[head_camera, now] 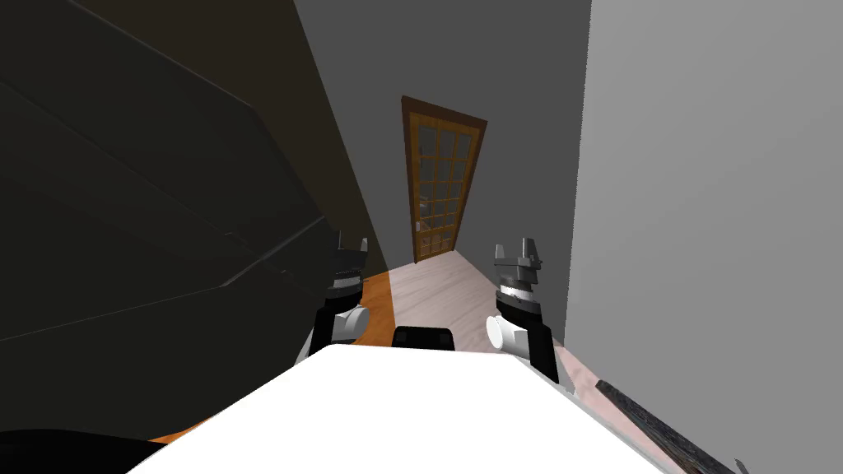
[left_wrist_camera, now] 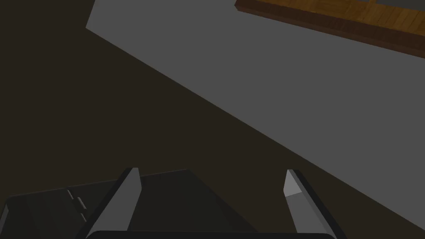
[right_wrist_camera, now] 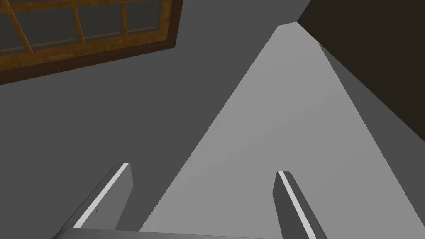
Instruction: Pull the door open
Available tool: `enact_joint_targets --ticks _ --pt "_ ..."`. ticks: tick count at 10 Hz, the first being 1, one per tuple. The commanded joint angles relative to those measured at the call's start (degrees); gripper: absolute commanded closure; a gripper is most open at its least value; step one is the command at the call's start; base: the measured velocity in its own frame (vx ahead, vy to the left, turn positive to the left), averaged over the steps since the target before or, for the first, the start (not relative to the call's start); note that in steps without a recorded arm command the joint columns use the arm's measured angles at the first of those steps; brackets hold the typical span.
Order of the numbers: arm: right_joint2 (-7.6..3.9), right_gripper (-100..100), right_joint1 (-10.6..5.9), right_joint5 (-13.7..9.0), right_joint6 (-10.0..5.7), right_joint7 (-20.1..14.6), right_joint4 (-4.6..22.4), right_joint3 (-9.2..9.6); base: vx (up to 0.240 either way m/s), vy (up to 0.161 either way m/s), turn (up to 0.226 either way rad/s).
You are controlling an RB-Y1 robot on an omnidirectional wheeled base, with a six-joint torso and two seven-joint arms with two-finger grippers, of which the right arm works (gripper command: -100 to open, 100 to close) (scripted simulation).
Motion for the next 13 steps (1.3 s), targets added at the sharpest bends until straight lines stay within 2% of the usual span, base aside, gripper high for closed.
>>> enact_joint_targets --ticks 1,7,10,11,13 --pt "-0.71 -100 -0.52 -0.9 -0.50 -1.2 1.7 0.20 0.053 -0.002 0.129" --pt "-3.20 -100 -2.91 -4.8 -2.82 -7.0 9.3 1.14 0.122 -0.017 0.144" --pt "-3.96 -100 -3.84 -6.4 -3.72 -9.2 12.3 1.51 0.092 -0.018 0.121" --pt "-4.46 -100 -4.49 -7.4 -4.34 -10.8 14.4 1.76 0.107 -0.012 0.189" --pt "-4.95 -100 -5.21 -8.6 -5.04 -12.5 16.7 2.04 0.106 -0.016 0.151"
